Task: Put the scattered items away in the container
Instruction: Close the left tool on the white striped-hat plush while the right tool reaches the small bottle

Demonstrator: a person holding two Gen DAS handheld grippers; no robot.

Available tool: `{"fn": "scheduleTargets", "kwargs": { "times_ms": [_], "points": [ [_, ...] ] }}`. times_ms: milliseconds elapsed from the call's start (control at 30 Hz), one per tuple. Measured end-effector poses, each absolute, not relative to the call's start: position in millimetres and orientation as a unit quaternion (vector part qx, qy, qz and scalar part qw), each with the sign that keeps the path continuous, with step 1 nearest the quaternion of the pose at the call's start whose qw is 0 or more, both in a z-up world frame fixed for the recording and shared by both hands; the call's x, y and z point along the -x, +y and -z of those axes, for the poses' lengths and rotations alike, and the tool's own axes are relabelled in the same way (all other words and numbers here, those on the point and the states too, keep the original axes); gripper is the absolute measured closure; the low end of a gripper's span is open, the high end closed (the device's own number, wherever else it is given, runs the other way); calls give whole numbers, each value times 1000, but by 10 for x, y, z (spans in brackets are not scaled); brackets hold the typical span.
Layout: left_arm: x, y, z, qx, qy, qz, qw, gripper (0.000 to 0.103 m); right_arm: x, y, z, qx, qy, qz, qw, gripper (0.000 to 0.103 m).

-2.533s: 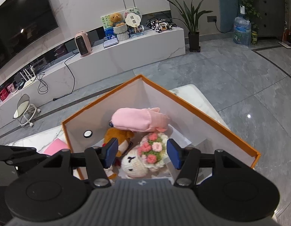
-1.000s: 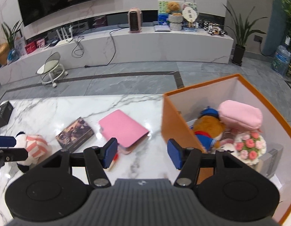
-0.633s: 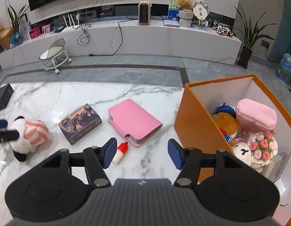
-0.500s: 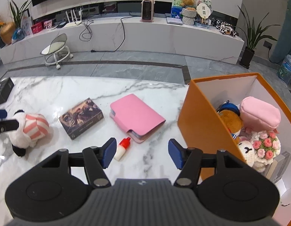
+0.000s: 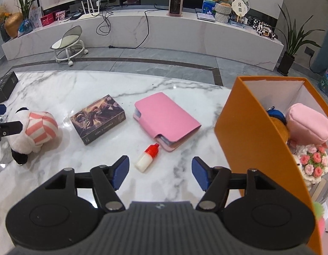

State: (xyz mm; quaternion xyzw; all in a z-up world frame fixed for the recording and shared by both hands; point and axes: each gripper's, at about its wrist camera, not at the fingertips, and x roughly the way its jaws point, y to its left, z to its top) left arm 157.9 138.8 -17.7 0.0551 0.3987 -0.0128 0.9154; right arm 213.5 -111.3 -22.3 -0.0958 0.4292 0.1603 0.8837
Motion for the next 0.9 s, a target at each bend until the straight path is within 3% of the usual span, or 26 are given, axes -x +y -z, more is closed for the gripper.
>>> {"fn": "scheduleTargets", "kwargs": {
  "times_ms": [300,500,900],
  "points": [
    [-1681,1345,391,-73,404,10,912,12,-2183,-1060,410,104,447,-160,874,33],
    [-1728,1243,526,-138,398,1,907,6,-2239,-1089,515,84,457,-156,872,33],
    [-1824,1337,673,-143,387,-8,911,3,-2330,-1092,674,22,458,-166,873,45]
  ]
}}
